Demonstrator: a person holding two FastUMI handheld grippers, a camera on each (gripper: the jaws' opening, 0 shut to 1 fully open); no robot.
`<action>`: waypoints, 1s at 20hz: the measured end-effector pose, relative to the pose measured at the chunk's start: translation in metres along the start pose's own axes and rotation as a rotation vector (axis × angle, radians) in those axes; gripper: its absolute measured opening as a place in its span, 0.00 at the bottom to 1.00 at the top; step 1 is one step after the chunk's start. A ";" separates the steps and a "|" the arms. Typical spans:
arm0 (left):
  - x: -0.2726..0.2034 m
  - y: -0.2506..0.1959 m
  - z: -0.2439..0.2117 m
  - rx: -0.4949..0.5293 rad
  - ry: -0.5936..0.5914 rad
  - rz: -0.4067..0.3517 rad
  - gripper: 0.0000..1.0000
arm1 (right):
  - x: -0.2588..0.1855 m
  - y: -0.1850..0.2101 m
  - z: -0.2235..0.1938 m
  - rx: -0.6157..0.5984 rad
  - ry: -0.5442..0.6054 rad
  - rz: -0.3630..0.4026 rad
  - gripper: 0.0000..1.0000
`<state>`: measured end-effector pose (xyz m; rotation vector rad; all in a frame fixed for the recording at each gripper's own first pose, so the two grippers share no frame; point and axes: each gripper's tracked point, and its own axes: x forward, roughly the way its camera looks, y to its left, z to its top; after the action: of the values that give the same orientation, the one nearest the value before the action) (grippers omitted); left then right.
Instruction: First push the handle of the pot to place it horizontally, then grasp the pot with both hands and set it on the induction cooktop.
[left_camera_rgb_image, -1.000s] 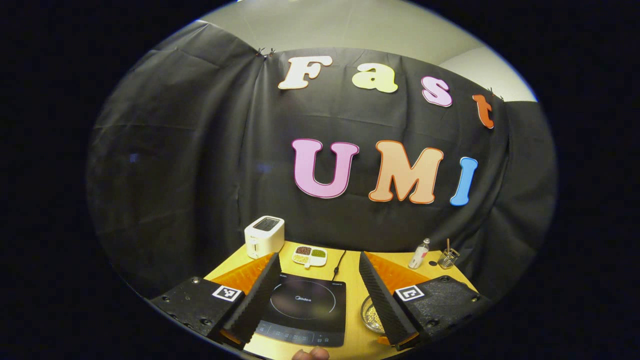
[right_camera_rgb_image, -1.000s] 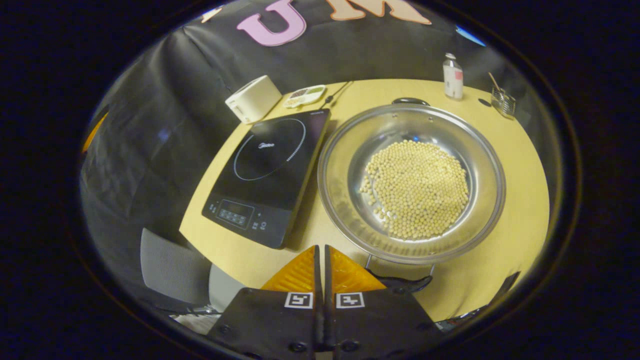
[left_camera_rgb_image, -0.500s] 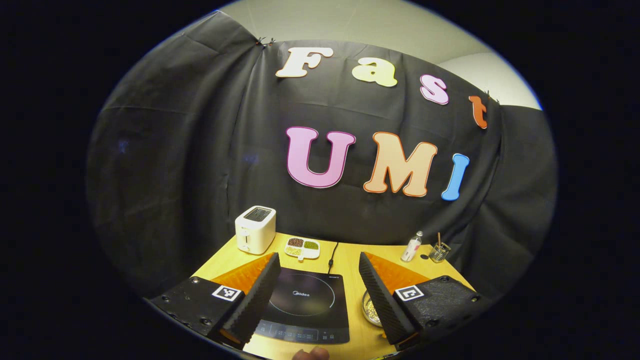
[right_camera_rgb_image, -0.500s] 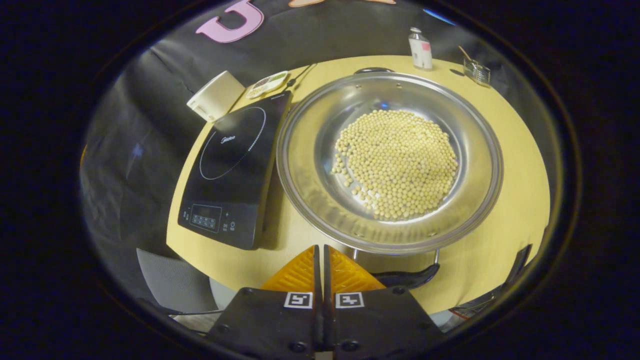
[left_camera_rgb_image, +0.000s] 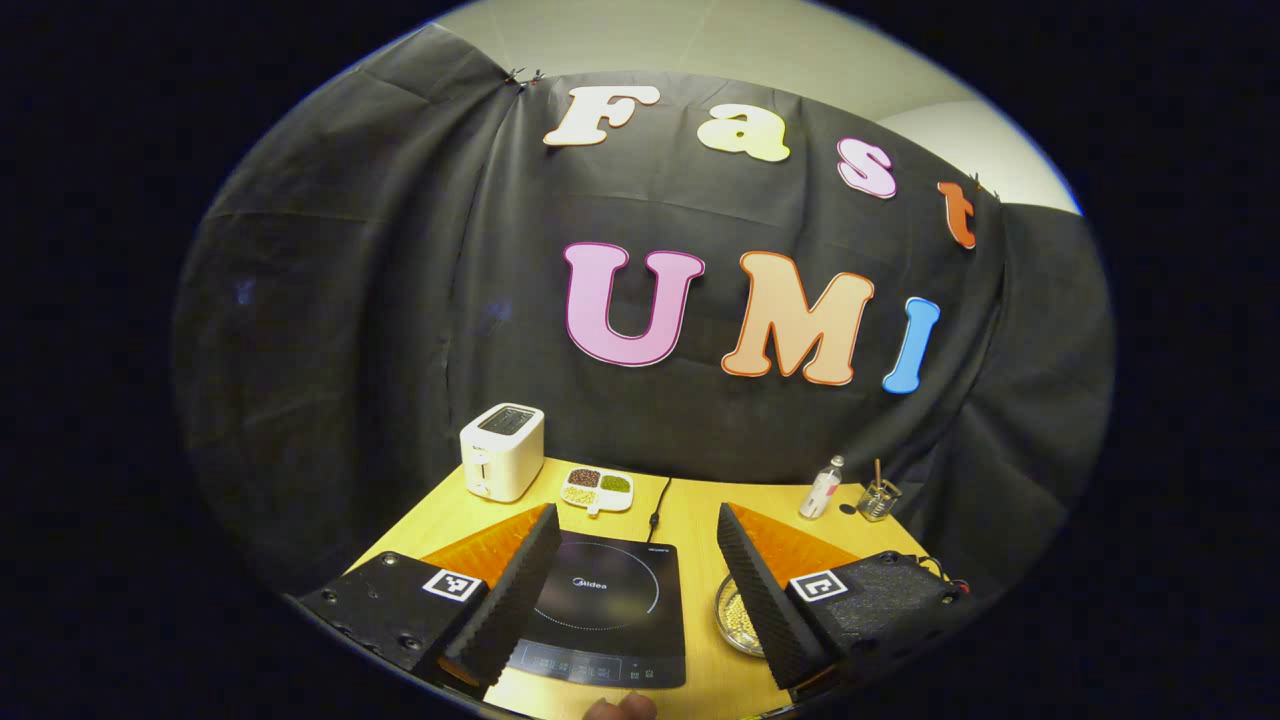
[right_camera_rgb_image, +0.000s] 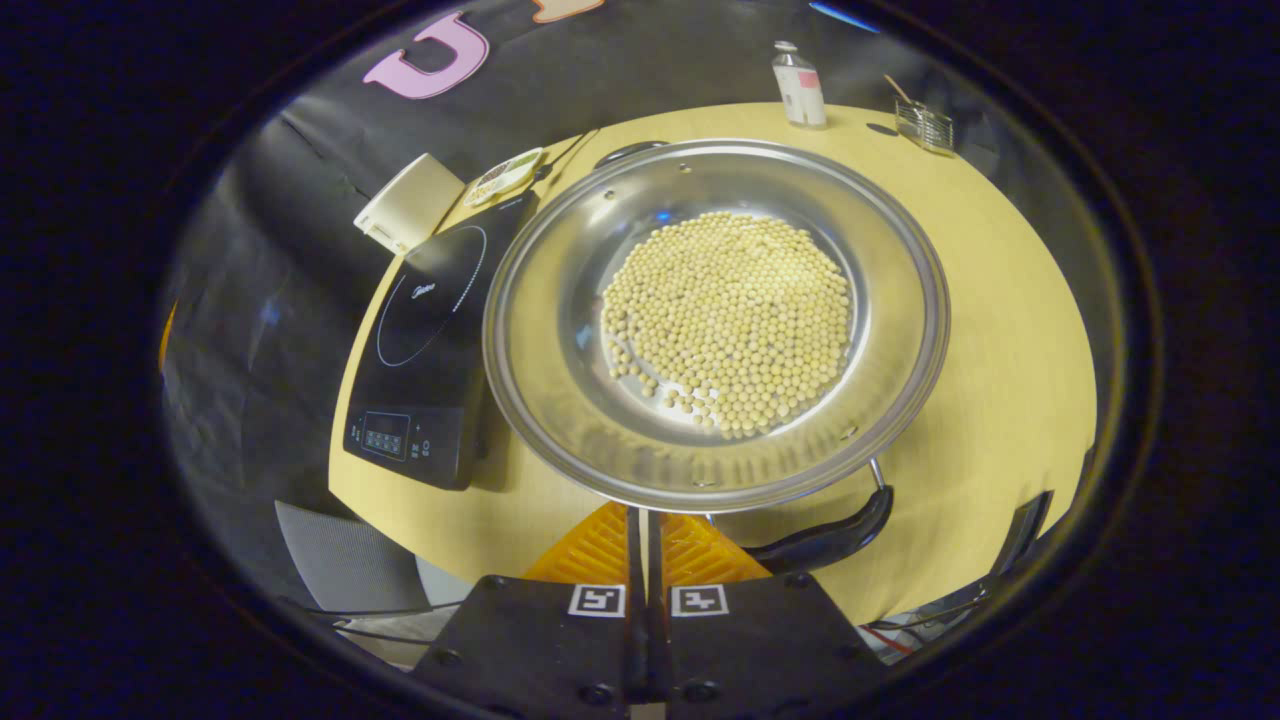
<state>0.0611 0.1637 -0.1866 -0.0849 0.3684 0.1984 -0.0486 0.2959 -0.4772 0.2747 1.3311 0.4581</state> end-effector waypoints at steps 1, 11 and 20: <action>0.002 -0.006 0.002 0.005 -0.005 0.004 0.93 | -0.001 -0.006 0.000 -0.006 0.005 0.009 0.03; 0.007 -0.065 0.000 0.050 0.005 0.129 0.96 | -0.005 -0.059 0.010 -0.183 0.073 0.112 0.00; -0.008 -0.090 -0.009 0.064 0.031 0.207 0.96 | -0.005 -0.098 0.026 -0.440 0.091 0.128 0.03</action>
<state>0.0690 0.0731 -0.1876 0.0132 0.4144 0.3897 -0.0083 0.2092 -0.5110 -0.0283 1.2681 0.8636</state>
